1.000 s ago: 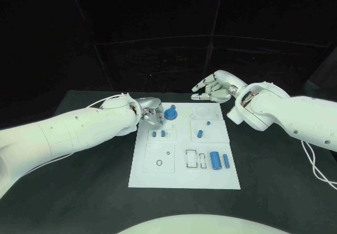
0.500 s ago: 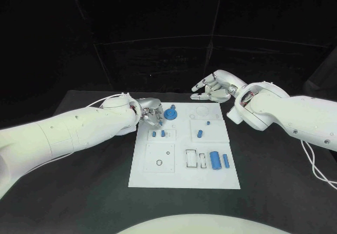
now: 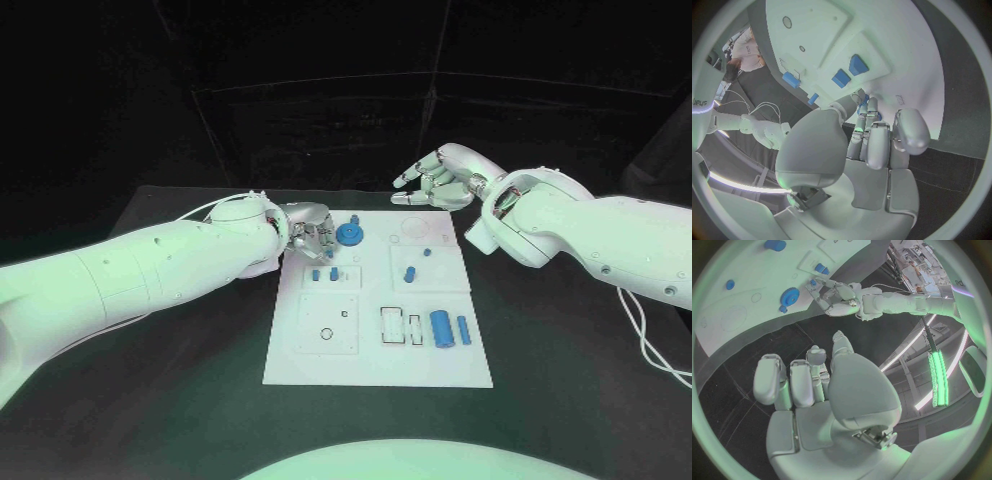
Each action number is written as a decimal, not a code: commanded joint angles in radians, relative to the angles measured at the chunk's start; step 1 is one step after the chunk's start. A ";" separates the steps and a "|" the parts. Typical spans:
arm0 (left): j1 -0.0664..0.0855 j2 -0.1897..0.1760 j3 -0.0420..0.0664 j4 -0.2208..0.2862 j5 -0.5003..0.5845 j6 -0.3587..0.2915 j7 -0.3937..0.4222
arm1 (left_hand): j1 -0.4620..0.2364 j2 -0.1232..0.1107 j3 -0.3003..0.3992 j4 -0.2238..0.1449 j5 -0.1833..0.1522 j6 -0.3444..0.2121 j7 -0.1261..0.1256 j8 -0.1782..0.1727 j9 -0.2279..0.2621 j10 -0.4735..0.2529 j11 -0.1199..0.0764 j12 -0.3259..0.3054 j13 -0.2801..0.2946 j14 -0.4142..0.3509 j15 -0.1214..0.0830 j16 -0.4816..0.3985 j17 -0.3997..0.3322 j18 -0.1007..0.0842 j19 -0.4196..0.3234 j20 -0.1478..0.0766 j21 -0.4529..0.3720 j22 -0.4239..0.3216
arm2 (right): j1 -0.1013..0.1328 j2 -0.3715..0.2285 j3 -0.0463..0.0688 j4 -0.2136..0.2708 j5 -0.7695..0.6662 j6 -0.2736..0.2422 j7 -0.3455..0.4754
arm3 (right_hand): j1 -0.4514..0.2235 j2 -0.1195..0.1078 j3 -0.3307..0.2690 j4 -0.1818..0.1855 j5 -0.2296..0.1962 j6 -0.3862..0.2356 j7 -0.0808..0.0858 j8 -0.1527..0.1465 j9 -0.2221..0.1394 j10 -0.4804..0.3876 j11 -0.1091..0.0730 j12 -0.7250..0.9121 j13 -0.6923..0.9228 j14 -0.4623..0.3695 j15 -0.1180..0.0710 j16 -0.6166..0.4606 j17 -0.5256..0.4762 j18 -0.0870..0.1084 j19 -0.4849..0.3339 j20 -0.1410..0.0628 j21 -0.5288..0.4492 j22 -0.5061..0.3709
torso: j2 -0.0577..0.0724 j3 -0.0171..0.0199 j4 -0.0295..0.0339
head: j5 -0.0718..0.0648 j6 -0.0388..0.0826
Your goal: Assemble the parts on the task board
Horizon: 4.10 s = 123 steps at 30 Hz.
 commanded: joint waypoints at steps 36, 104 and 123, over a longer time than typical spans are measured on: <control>0.007 -0.235 0.008 0.183 1.193 -0.149 0.508 | 0.009 0.030 -0.009 0.017 -0.003 0.029 0.037 -0.011 0.006 -0.079 0.038 -0.002 0.006 -0.173 0.041 -0.283 -0.458 0.067 -0.233 0.043 -0.494 -0.426 | -0.050 -0.015 -0.001 -0.057 -0.696 0.136 -0.173 | 0.251 0.021 0.054 -0.063 -0.124 0.096 -0.014 -0.002 -0.002 -0.190 0.017 -0.733 -0.741 0.007 0.001 -0.193 -0.201 0.040 -0.070 0.005 -0.109 -0.131 | 0.000 -0.0009 -0.0006 | -0.042 0.026; 0.005 -0.324 0.005 0.279 1.315 -0.175 0.547 | 0.026 0.038 -0.011 0.006 -0.002 0.053 0.034 0.009 0.008 -0.058 0.031 0.030 0.008 -0.218 0.036 -0.325 -0.533 0.067 -0.248 0.037 -0.518 -0.443 | -0.122 0.009 -0.001 -0.049 -0.728 0.116 -0.169 | 0.151 -0.066 0.665 -0.186 -0.264 0.199 -0.006 -0.025 0.002 -0.032 0.016 -0.846 -0.956 0.021 0.000 -0.118 -0.148 0.014 0.003 0.004 -0.003 0.018 | -0.001 -0.0010 -0.0010 | -0.045 0.013; 0.005 -0.328 0.005 0.276 1.315 -0.176 0.543 | 0.028 0.037 -0.011 0.003 -0.002 0.051 0.035 0.009 0.007 -0.061 0.032 0.031 0.007 -0.220 0.036 -0.327 -0.537 0.067 -0.248 0.036 -0.519 -0.444 | -0.122 -0.060 0.000 0.117 -0.651 -0.034 -0.145 | 0.101 -0.091 0.737 -0.227 -0.261 0.197 -0.004 -0.026 0.002 -0.034 0.019 -0.850 -0.956 0.021 0.001 -0.112 -0.150 0.012 0.008 0.005 0.005 0.028 | 0.001 -0.0011 -0.0007 | -0.039 0.013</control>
